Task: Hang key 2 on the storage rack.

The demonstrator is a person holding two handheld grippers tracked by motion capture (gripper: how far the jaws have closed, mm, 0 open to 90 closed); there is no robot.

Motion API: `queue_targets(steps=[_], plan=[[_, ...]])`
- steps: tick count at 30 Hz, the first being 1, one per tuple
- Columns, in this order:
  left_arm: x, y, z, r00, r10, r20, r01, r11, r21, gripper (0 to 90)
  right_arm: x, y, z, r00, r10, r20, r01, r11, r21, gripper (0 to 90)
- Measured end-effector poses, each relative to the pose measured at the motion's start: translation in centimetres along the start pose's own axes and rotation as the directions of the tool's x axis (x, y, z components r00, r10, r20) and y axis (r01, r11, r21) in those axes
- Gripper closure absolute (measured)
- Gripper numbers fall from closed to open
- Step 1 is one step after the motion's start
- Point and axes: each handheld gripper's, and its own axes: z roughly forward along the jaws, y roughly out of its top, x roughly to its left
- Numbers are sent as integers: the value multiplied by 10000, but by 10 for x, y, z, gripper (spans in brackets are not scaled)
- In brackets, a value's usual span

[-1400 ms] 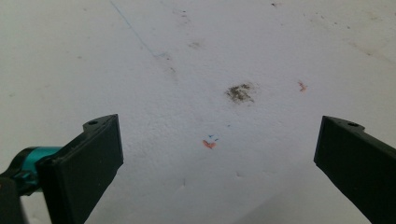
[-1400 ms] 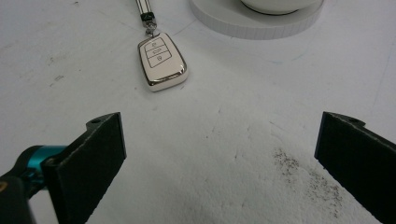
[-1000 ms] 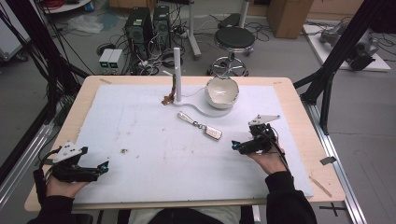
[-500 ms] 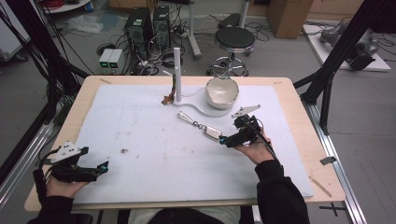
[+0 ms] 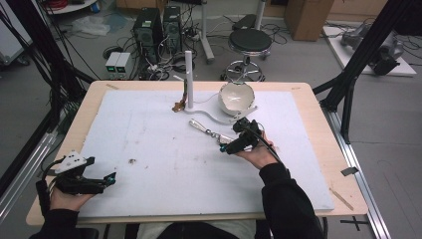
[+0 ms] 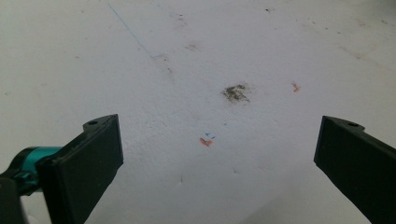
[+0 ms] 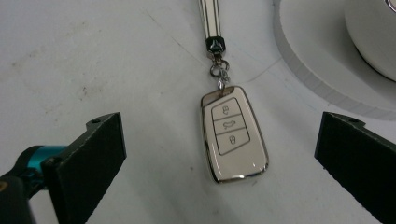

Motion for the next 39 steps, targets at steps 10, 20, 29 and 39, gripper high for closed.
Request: queue_targets(steps=[10, 20, 29, 39], plan=[[0, 0, 1, 9999, 6, 116, -6, 10000, -2, 17, -3, 21, 10, 9996, -8, -295, 7, 10000, -32, 9], [-1, 1, 2, 9996, -26, 268, 23, 10000, 85, 17, -1, 42, 31, 9989, -180, -432, 191, 9995, 262, 9], [-1, 3, 3, 9995, -61, 319, 59, 10000, 52, 17, -4, 58, 45, 9983, -152, -555, 178, 9988, 456, 9], [-3, 7, 3, 9977, -71, 670, 66, 9999, 76, 17, -7, 67, 63, 9979, -218, -602, 268, 9962, 830, 9]])
